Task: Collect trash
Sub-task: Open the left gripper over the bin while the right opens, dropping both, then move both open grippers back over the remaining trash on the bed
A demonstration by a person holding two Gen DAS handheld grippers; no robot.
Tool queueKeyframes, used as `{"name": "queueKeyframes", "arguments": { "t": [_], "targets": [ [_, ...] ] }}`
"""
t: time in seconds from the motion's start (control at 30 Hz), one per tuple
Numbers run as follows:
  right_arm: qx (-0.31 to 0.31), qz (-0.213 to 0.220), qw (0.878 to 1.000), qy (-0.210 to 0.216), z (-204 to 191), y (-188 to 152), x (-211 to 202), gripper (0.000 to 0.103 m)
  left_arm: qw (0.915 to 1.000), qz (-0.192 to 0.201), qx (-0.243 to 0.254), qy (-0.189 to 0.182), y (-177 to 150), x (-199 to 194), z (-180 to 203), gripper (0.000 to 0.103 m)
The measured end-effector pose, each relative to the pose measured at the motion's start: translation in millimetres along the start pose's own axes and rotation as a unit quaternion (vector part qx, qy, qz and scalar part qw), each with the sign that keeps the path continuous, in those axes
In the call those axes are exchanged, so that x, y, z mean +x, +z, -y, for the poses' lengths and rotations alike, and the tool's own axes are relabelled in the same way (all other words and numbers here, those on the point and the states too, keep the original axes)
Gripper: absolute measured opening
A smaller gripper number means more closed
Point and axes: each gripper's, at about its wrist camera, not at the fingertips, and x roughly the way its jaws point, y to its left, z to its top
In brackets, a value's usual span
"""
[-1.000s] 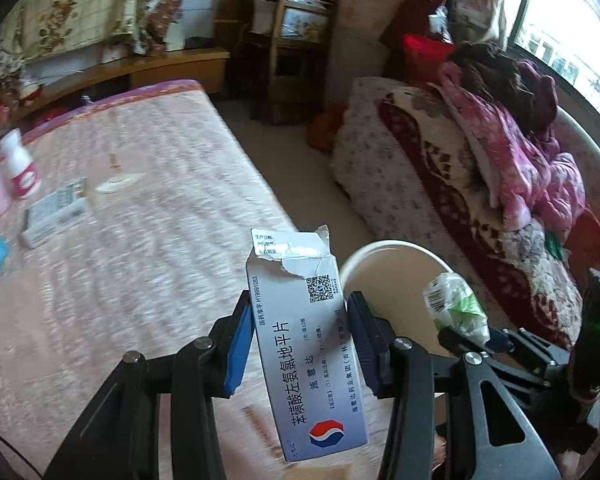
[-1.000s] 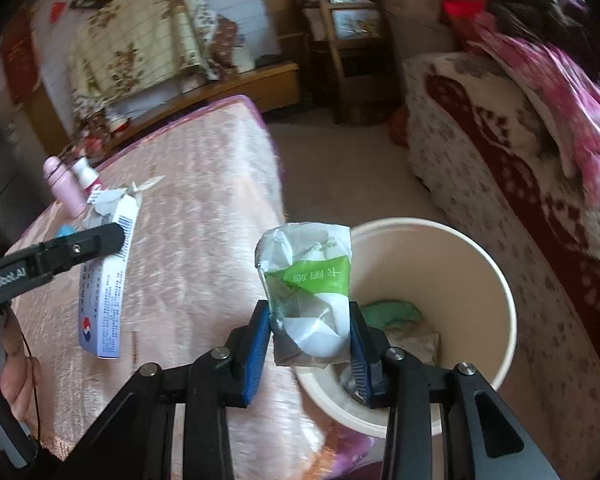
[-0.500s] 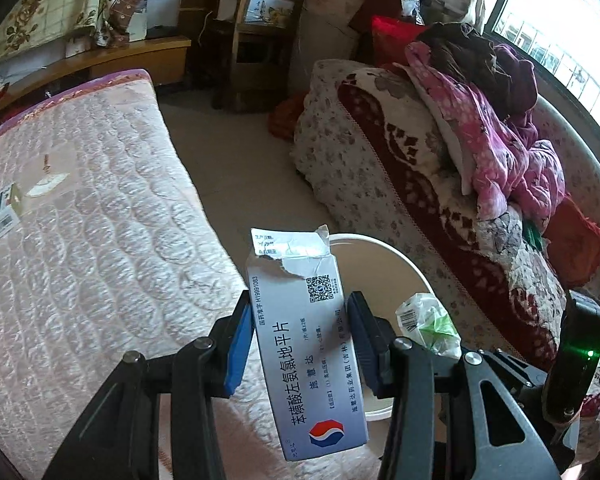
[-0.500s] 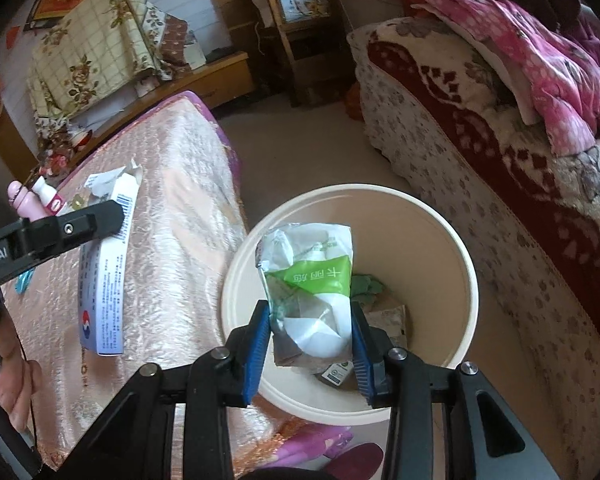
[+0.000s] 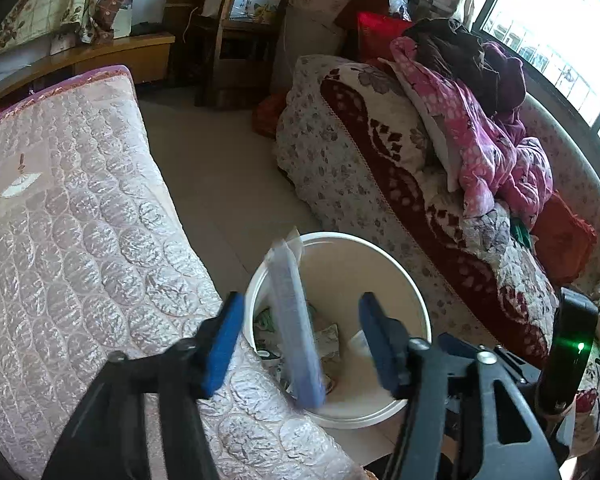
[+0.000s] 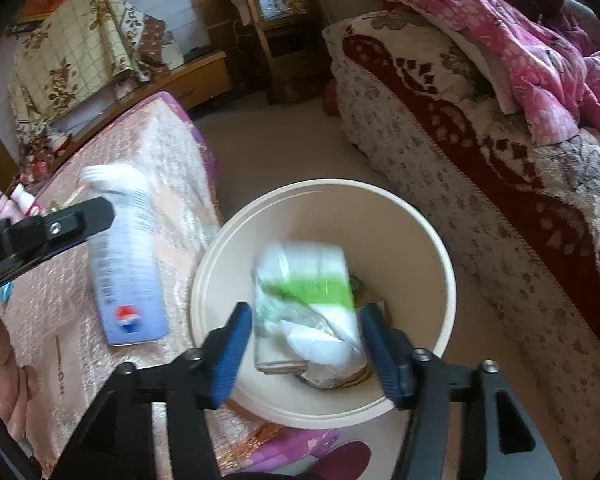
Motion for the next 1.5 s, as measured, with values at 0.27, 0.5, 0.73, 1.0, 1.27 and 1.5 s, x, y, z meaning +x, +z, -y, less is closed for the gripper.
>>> {"name": "queueKeyframes", "arguments": {
  "t": [0.27, 0.5, 0.73, 1.0, 1.27, 1.5],
  "targets": [
    [0.006, -0.004, 1.000, 0.008, -3.9, 1.4, -0.1, 0.065, 0.9997, 0.010, 0.006, 0.021, -5.6, -11.6, -12.4, 0.062],
    [-0.016, -0.001, 1.000, 0.013, -26.9, 4.1, -4.3, 0.065, 0.9979, 0.027, 0.005, 0.059, -10.7, -32.4, -39.5, 0.063],
    [-0.050, 0.000, 0.998, 0.036, -71.3, 4.9, -4.6, 0.065, 0.9936, 0.039, -0.014, 0.105, -18.3, -55.7, -81.2, 0.063],
    [-0.102, -0.007, 0.992, 0.071, -142.0, 2.7, 4.3, 0.066, 0.9856, 0.051, -0.049, 0.153, -33.1, -90.6, -144.0, 0.063],
    [-0.145, -0.026, 0.983, 0.106, -202.6, 0.0, 17.9, 0.067, 0.9742, 0.052, -0.082, 0.204, -54.1, -129.6, -221.7, 0.072],
    [-0.186, -0.045, 0.972, 0.135, -263.5, -2.2, 35.8, 0.070, 0.9579, 0.052, -0.121, 0.255, -58.0, -166.6, -307.7, 0.082]
  ]
}}
